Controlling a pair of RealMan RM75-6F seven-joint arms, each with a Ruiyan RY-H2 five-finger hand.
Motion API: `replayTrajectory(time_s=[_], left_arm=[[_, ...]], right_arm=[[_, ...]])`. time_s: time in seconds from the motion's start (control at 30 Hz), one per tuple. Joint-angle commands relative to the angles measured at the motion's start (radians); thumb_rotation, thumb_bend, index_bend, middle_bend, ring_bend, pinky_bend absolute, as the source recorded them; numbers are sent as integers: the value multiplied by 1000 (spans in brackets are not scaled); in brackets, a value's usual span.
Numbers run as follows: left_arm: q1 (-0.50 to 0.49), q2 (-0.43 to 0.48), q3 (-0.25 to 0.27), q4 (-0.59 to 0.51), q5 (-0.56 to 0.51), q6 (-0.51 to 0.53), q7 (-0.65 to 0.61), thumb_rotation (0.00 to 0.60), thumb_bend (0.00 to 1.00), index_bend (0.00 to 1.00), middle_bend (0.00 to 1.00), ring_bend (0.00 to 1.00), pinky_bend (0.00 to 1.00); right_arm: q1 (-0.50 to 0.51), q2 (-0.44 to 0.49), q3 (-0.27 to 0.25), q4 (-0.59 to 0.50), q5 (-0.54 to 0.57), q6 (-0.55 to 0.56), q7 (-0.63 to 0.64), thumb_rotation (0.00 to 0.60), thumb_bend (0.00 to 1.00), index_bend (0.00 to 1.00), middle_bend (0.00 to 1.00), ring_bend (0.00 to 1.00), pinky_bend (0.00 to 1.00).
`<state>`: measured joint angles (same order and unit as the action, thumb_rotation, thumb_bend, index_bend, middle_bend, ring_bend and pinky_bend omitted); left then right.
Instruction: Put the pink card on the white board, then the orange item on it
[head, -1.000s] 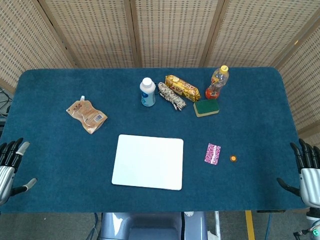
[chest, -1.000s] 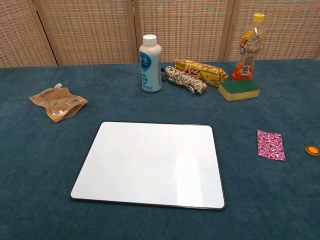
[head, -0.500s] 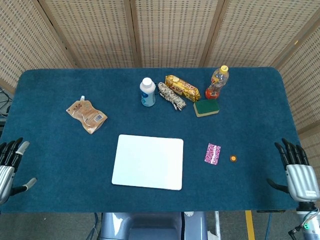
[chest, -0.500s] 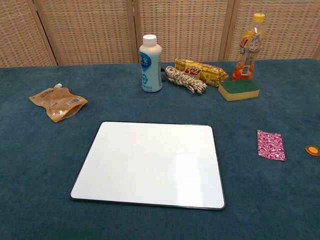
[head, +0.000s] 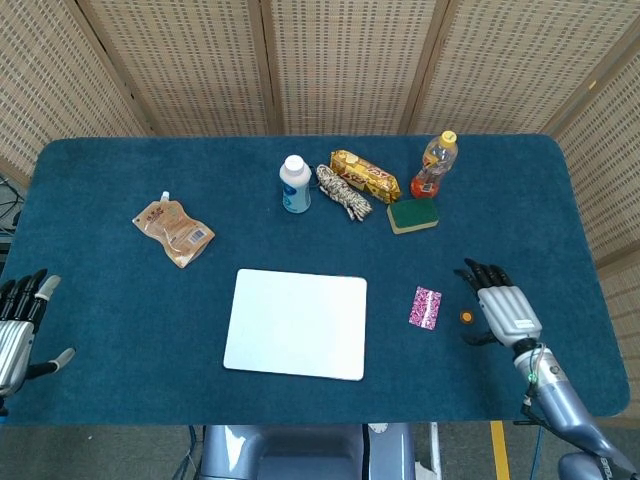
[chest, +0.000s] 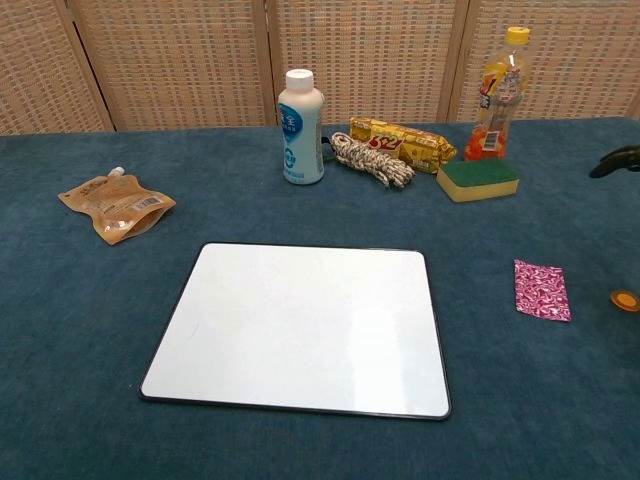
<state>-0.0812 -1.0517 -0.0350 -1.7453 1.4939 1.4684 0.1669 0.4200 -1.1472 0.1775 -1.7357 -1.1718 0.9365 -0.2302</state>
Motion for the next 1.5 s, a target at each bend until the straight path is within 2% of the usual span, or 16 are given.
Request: replayTrajectory(time_s=[0.03,0.27,0.5,0.93,1.5], left_arm=[[-1,1,-3,-3,-7,-2,0,600,0,0,0,0,0],[-3,8,-4,-2,-13,-7,-16,600,0,0,0,0,0],[-5,11,-1,-1,-12,-12,-24,600,3,0,0,0,0],[-9,13,0,0,-17,-18,-29,600,7,0,0,0,0],[-10,12,2,-1,-21,-18,-24,600,9,0,0,0,0]], right_arm=[[133,-100,33,35,245,-89,-178,600,114,132,0,0,0],[227,-220,26,83,513,-11,-356,600,131,150,0,0,0],[281,-313,7,109,653,89,-469,600,131,166,0,0,0],[312,-389,-4,114,695,181,-524,600,131,176,0,0,0],[304,-415,-39,151,688,200,-529,600,131,185,0,0,0]])
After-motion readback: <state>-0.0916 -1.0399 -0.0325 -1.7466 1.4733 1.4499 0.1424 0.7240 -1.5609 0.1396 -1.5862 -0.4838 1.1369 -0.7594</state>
